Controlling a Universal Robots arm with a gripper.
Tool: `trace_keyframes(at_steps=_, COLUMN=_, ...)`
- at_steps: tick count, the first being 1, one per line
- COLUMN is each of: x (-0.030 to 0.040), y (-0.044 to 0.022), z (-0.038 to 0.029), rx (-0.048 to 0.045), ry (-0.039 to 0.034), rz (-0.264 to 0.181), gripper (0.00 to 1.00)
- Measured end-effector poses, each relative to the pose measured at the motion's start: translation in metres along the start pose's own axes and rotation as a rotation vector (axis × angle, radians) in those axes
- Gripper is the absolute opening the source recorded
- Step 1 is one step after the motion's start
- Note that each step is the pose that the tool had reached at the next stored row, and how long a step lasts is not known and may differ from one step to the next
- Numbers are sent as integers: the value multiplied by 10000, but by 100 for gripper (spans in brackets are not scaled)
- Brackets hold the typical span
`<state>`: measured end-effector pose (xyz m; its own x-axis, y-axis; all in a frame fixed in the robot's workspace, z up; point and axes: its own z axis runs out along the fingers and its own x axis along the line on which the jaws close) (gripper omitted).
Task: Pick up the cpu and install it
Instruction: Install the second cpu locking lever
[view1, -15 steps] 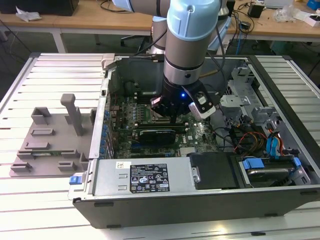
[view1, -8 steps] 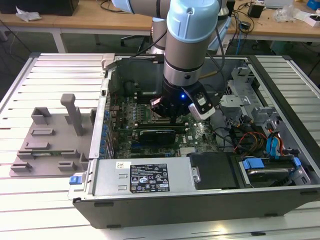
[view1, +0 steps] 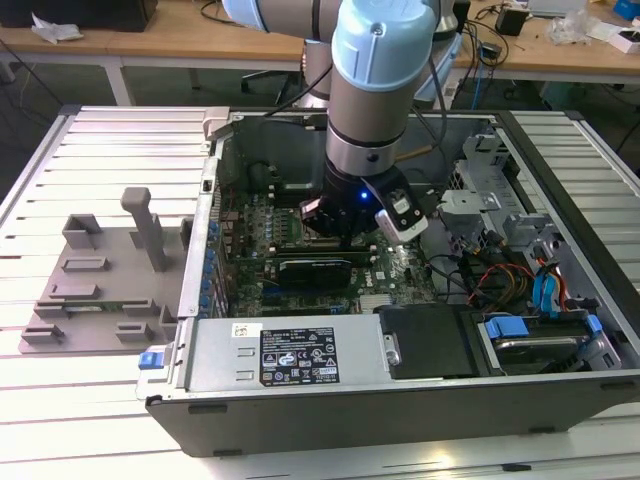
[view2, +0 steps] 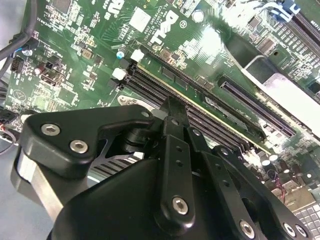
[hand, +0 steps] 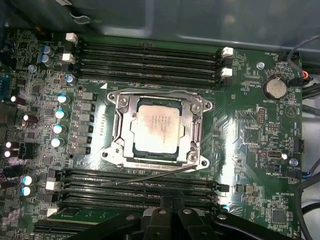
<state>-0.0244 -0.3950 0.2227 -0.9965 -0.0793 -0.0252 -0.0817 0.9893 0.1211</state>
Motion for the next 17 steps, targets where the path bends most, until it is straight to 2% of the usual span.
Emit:
trace_keyframes(at_steps=3, x=-2, y=116, z=14, rx=-1, ry=0, rz=0, gripper=11)
trace_keyframes(at_steps=4, x=27, y=127, z=18, rx=-8, ry=-2, rz=0, gripper=11)
trace_keyframes(at_steps=9, x=222, y=138, z=59, rx=-24, ry=-4, rz=-1, gripper=11)
trace_keyframes(at_steps=17, x=388, y=149, z=123, rx=-35, ry=-3, rz=0, gripper=11)
